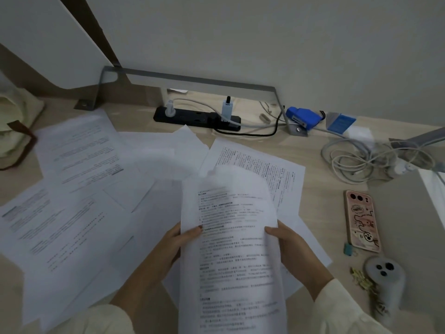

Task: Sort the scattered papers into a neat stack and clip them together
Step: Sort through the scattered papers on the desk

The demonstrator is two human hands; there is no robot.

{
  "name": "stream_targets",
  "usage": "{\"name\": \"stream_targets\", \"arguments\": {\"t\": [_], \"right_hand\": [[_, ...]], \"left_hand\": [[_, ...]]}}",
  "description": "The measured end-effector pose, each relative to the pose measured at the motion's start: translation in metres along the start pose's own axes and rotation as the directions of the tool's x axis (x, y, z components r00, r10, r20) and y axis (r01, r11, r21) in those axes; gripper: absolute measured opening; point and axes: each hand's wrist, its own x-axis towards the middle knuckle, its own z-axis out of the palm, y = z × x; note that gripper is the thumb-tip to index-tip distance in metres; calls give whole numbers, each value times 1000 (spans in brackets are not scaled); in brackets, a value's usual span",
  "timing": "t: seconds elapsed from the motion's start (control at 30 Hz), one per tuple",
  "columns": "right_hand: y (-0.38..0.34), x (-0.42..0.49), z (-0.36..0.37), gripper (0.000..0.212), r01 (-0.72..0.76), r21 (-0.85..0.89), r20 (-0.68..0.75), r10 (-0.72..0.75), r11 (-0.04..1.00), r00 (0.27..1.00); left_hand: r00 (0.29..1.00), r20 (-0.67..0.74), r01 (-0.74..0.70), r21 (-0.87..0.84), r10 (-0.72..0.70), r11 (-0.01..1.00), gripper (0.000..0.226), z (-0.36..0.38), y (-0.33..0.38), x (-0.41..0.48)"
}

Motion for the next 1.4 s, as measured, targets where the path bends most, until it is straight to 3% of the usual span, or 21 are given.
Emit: {"name": "stream_targets", "arguments": {"t": [0.1, 0.2, 0.3, 0.33, 0.4, 0.47, 0.53, 0.63, 0.8, 0.9, 1.03, 1.13, 1.23, 1.4], "right_hand": [[8, 7, 7, 51, -28, -46, 1, 28, 999, 1000], [15, 13, 16, 45, -47, -119, -13, 46, 992, 999], [21, 19, 25, 35, -89, -329, -224, 14, 940, 975], [24, 20, 25, 37, -135, -435, -347, -28, 890, 937], [31, 21, 20, 49, -257, -643, -510, -153, 721, 846], [41, 18, 19, 64, -346, -761, -530, -219, 548, 819], [53, 15, 23, 70, -376, -833, -503, -270, 407, 821], [64, 13, 29, 65, -370, -887, -452, -355, 278, 818], [63, 17, 30, 56, -398, -850, -498, -279, 345, 821], [60, 18, 27, 50, -418, -878, -468, -232, 234, 853], [57, 13, 32, 12, -279, -840, -401, -187, 465, 897], [46, 4, 31, 8, -157, -851, -330, -278, 501, 902], [20, -9, 27, 4, -73, -850, -342, -444, 521, 828], [-37, -32, 25, 10, 31, -890, -340, -708, 455, 619]], "left_hand": [[990, -138, -1, -134, -18, 991, 54, -4, -4, -8], [981, -189, 2, -189, -38, 982, 47, -14, -9, -22], [962, -273, -23, -183, -28, 983, 24, -26, -13, -39], [942, -335, -40, -170, -19, 985, 19, -31, -12, -45], [882, -470, -65, -46, 36, 997, 32, -48, -15, -50], [821, -564, -69, 63, 93, 996, 44, -59, -18, -55], [790, -604, -78, 80, 111, 994, 42, -61, -23, -59], [821, -564, -42, 86, 83, 995, 42, -58, -28, -58], [890, -454, -8, 88, 47, 996, 43, -52, -31, -48], [889, -456, -10, 87, 49, 996, 46, -46, -32, -40], [898, -441, 47, 131, 15, 990, 57, -41, -32, -38], [910, -415, 53, 179, 26, 983, 53, -43, -33, -42], [898, -431, 7, 209, 85, 978, 42, -49, -30, -44], [875, -472, -35, 167, 111, 985, 34, -52, -23, -45]]}}
